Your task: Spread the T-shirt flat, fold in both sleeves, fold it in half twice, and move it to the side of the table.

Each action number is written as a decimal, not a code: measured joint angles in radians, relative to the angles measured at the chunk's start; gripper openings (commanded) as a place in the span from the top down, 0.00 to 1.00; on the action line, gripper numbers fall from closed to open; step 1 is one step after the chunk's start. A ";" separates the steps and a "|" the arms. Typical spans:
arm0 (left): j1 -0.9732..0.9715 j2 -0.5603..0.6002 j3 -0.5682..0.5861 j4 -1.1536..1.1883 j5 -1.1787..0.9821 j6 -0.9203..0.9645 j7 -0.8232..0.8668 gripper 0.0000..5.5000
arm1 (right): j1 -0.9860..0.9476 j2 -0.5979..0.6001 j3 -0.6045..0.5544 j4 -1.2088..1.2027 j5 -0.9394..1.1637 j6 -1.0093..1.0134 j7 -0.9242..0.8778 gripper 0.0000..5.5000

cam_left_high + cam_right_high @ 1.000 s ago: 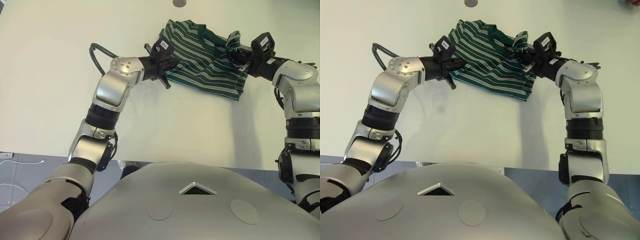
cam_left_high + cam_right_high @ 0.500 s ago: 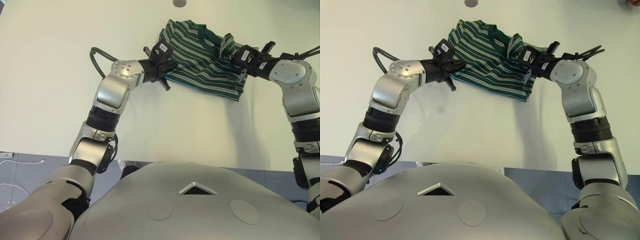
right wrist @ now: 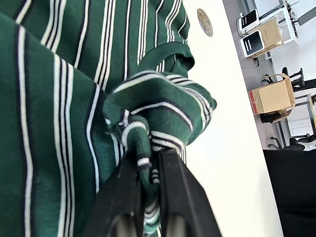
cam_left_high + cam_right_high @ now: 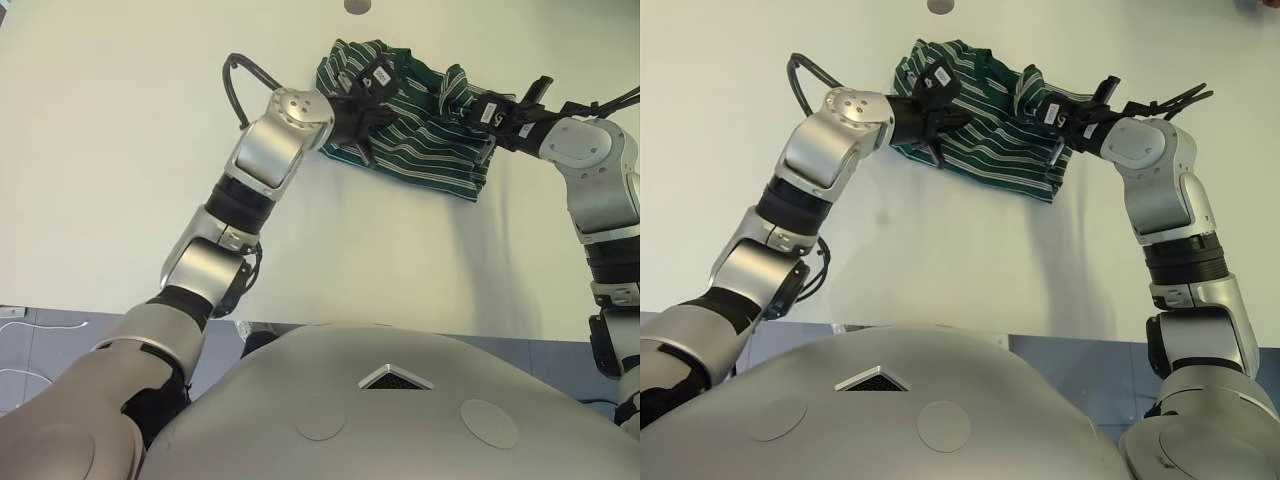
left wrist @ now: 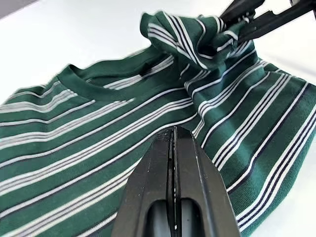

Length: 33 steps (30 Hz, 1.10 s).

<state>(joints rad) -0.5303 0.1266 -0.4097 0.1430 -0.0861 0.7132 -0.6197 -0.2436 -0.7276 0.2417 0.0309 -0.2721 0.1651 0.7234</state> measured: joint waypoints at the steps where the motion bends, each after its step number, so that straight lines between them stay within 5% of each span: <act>1: 0.026 0.014 0.015 -0.020 0.000 0.002 0.010 1.00 | -0.001 0.002 0.000 0.000 0.000 0.000 0.000 0.94; 10: 0.177 0.086 0.100 -0.137 -0.018 0.039 0.056 1.00 | -0.073 0.021 -0.015 0.022 0.033 -0.002 0.028 0.94; 17: 0.012 -0.044 0.013 -0.105 -0.022 0.049 0.044 1.00 | -0.142 0.050 0.067 0.038 -0.005 0.064 0.100 0.94; 33: 0.091 -0.003 0.004 -0.140 -0.040 0.112 0.040 1.00 | -0.141 0.052 0.081 0.013 -0.020 0.063 0.118 0.94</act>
<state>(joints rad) -0.4397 0.1232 -0.4060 0.0031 -0.1259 0.8249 -0.5797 -0.3850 -0.6756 0.3223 0.0444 -0.2923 0.2284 0.8413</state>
